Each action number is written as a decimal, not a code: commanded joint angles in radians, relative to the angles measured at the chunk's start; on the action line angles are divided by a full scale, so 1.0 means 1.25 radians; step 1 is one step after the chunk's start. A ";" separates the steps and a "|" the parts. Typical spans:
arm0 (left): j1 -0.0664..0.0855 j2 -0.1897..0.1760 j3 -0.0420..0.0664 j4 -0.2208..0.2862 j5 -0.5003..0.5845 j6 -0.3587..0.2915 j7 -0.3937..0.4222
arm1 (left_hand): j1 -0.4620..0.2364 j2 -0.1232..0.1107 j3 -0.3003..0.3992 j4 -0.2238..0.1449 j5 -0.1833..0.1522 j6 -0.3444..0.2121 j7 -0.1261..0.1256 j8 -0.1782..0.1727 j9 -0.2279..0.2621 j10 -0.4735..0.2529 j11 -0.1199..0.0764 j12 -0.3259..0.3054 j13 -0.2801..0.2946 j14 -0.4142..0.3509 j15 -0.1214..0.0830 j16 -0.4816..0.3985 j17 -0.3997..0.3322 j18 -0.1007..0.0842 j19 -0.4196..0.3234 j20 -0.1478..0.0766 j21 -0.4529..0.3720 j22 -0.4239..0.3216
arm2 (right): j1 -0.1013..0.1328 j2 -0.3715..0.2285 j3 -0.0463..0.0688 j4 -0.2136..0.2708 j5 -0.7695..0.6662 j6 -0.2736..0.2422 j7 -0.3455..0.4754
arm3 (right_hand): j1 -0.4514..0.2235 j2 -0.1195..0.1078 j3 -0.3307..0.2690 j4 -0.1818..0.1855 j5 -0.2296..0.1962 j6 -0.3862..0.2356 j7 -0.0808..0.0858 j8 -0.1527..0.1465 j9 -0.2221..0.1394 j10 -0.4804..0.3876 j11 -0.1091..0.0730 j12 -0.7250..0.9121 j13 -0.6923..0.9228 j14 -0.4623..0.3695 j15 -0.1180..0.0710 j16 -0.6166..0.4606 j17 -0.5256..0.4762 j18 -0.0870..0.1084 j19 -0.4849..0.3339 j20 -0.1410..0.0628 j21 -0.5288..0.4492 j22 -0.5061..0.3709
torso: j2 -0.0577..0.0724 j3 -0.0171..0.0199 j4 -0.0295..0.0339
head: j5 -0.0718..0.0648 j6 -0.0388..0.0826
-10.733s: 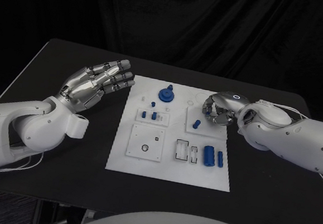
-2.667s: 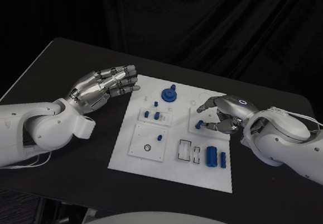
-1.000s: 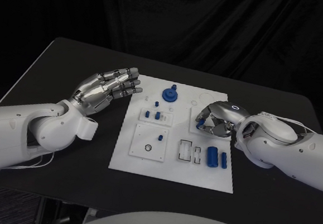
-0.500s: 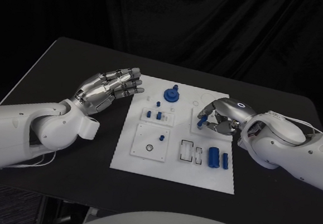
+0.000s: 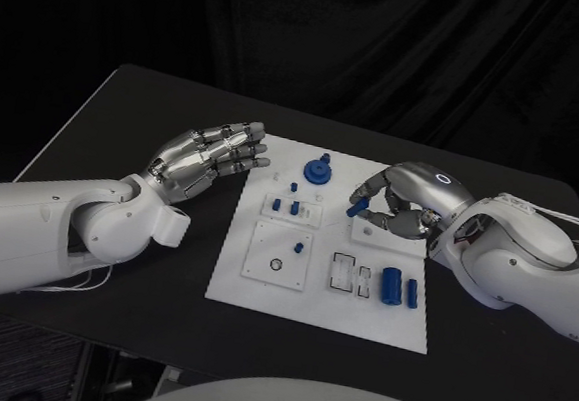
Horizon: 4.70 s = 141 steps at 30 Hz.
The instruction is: Assemble the parts on the task board
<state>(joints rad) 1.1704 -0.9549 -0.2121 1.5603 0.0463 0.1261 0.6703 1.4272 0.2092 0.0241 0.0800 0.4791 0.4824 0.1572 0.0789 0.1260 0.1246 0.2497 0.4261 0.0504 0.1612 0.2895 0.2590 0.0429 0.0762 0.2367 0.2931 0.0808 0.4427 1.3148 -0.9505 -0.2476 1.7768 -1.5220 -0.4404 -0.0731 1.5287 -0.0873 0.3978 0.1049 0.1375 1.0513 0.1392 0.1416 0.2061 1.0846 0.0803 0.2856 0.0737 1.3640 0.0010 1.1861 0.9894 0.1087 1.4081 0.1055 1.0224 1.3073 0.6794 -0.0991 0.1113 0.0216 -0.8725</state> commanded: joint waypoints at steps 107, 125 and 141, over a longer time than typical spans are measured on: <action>-0.006 0.006 0.001 -0.013 0.002 0.018 -0.010 | -0.024 0.008 0.037 0.006 0.005 0.014 0.018 0.007 0.000 0.000 0.010 0.009 0.001 -0.011 0.001 0.007 0.001 -0.005 0.003 0.000 -0.002 -0.010 | -0.064 0.134 0.008 -0.024 -0.067 -0.029 0.095 | 0.020 -0.033 -0.184 0.097 0.024 -0.297 -0.004 -0.043 -0.087 -0.230 0.046 -0.042 0.017 -0.012 0.033 -0.008 -0.016 0.004 -0.023 0.027 -0.066 0.090 | 0.000 0.0015 0.0020 | -0.029 0.000; -0.006 0.010 0.001 -0.016 0.002 0.008 -0.013 | -0.027 0.011 0.048 0.008 0.006 0.020 0.018 0.010 0.001 0.003 0.012 0.015 0.002 -0.010 0.001 0.012 0.001 -0.005 0.004 0.000 -0.002 -0.010 | -0.019 -0.141 -0.001 0.092 0.046 0.060 0.054 | 0.001 -0.006 -0.170 0.072 0.038 -0.042 -0.028 0.084 0.016 0.184 -0.042 0.929 0.938 0.078 -0.030 0.147 0.209 -0.023 0.026 -0.025 0.093 0.128 | -0.004 -0.0021 0.0037 | -0.089 0.000; -0.006 0.010 0.001 -0.017 0.002 0.015 -0.018 | -0.029 0.013 0.056 0.011 0.006 0.022 0.019 0.010 0.001 0.003 0.014 0.016 0.002 -0.010 0.001 0.014 0.001 -0.005 0.004 0.000 -0.002 -0.012 | -0.071 -0.165 -0.002 0.096 -0.059 0.082 -0.273 | -0.516 -0.019 -0.213 0.153 0.086 -0.085 -0.077 0.311 0.269 0.389 -0.082 1.028 1.198 0.165 -0.067 0.308 0.465 -0.074 0.113 -0.063 0.387 0.194 | 0.000 0.0010 0.0015 | -0.096 0.000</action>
<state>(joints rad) 1.1643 -0.9441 -0.2123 1.5380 0.0463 0.1383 0.6421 1.4008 0.2284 0.0903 0.0939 0.4830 0.5004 0.1607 0.0868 0.1262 0.1287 0.2610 0.4412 0.0520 0.1540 0.2894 0.2708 0.0435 0.0763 0.2367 0.2931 0.0808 0.4289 1.2279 -1.1570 -0.2504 1.8922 -1.5484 -0.3719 -0.2851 0.8924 -0.1124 0.1288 0.2965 0.2425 0.9485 0.0451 0.5280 0.5385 1.4666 -0.0163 1.5682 1.3080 1.4665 -0.0790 1.5684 1.3081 0.0229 1.4670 0.0321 1.5022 1.3075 0.6781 -0.0992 0.1119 -0.0964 -0.8725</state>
